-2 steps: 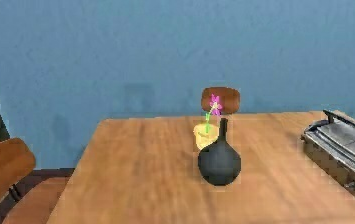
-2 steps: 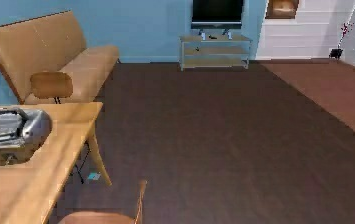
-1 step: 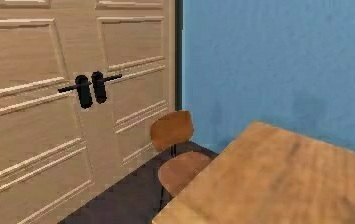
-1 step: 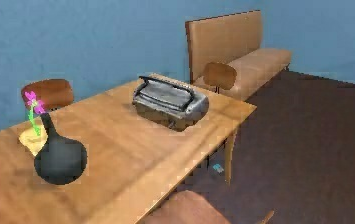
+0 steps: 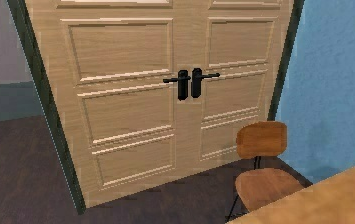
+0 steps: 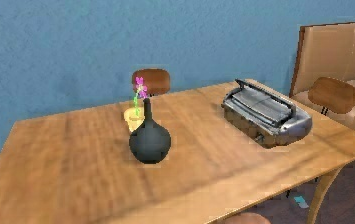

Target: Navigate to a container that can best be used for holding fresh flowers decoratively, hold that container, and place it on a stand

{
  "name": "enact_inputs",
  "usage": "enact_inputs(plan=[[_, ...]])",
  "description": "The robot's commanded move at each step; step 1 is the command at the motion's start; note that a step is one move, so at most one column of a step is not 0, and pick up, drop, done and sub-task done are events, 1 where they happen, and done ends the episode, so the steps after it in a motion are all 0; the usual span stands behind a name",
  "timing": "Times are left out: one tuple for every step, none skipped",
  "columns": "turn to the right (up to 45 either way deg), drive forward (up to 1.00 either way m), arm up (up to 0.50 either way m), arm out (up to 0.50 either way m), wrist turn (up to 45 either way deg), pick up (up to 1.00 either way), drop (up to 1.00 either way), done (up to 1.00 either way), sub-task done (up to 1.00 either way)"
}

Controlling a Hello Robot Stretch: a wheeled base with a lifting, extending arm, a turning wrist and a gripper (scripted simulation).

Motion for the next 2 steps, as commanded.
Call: enact_inputs(plan=[[0.0,0.00,0.50,0.00,0.0,0.00,0.00,0.00,0.00],[0.0,0.00,0.38,0.00,0.0,0.00,0.00,0.00,0.00]])
